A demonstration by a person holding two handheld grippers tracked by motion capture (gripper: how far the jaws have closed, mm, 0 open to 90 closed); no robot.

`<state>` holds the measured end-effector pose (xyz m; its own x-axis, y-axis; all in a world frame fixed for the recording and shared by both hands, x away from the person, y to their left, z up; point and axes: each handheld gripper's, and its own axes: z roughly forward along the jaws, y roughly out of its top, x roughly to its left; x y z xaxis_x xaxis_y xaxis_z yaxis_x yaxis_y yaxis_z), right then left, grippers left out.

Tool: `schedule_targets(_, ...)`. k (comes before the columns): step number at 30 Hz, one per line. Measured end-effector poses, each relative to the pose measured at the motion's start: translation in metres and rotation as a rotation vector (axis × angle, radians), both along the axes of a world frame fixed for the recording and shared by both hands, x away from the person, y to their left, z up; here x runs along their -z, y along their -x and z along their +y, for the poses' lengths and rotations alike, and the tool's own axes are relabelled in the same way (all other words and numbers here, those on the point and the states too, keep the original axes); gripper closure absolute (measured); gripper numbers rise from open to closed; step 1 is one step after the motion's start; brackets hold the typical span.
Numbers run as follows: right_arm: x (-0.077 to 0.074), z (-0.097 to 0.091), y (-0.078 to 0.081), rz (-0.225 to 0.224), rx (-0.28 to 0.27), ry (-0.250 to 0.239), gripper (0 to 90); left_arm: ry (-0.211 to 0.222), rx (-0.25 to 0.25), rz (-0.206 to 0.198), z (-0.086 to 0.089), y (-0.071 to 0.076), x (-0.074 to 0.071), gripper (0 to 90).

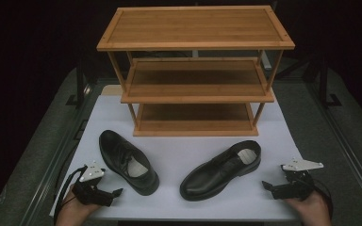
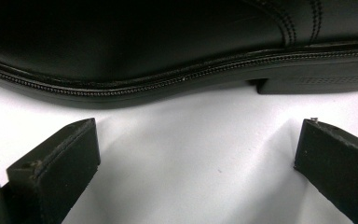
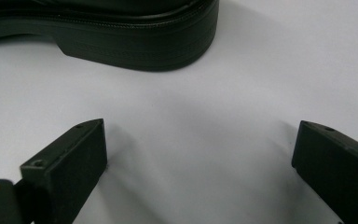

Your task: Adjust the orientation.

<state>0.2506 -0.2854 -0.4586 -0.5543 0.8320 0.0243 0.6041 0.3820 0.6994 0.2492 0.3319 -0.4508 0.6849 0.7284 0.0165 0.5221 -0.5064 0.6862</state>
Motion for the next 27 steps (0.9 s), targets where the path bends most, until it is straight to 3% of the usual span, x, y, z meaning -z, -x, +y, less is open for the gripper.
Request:
schedule_targets(15,0.000,0.000,0.000,0.000,0.000,0.001,2.7,0.017,-0.014,0.003,0.004,0.003,-0.002,0.9)
schedule_targets(21,0.000,0.000,0.000,0.000,0.000,0.000,2.7,0.028,-0.037,0.011,0.013,0.004,-0.008,10.0)
schedule_targets(22,0.000,0.000,0.000,-0.001,0.000,0.000,2.7,0.041,-0.048,0.012,0.017,0.004,-0.011,15.5)
schedule_targets(25,0.000,0.000,0.000,0.000,0.000,-0.001,2.7,0.044,-0.060,0.009,0.021,0.004,-0.014,17.5)
schedule_targets(27,0.000,0.000,0.000,0.000,0.000,-0.002,2.7,0.064,-0.082,-0.006,0.027,0.003,-0.022,25.6)
